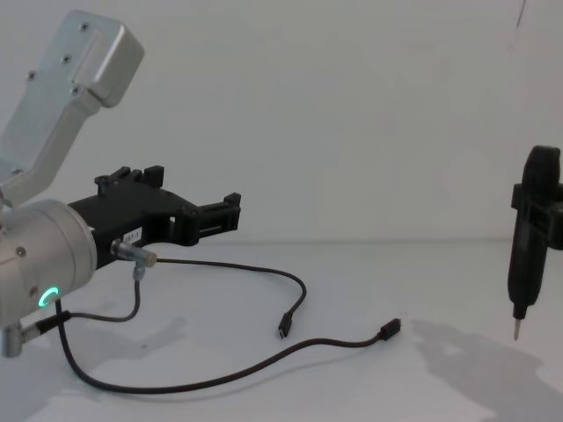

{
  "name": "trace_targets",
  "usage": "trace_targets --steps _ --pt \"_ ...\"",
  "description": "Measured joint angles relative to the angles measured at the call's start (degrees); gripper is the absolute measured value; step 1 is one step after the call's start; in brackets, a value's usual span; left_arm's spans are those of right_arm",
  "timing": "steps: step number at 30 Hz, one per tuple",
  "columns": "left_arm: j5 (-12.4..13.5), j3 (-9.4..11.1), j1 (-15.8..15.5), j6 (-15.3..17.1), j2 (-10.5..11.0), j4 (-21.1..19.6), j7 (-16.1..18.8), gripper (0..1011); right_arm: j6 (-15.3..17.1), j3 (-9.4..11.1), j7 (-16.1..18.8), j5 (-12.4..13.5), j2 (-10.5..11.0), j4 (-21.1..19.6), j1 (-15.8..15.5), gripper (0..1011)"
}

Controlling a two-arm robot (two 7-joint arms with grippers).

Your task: Pick up the data cable with the one hand.

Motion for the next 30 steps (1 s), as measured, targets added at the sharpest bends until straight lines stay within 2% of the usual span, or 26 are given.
trace_targets --steps 18,25,30 --pt "-0.1 0.0 -0.1 0.0 0.0 0.0 -0.5 1001 0.0 0.0 0.0 0.0 0.0 0.0 0.0 279" --pt "-1.4 0.0 -0.6 -0.1 0.4 0.0 -3.2 1001 0.0 0.0 0.0 0.0 0.0 0.0 0.0 279" --pt "-3.1 0.1 -1.1 -0.2 0.9 0.0 -6.5 1001 0.0 0.0 0.0 0.0 0.0 0.0 0.0 279"
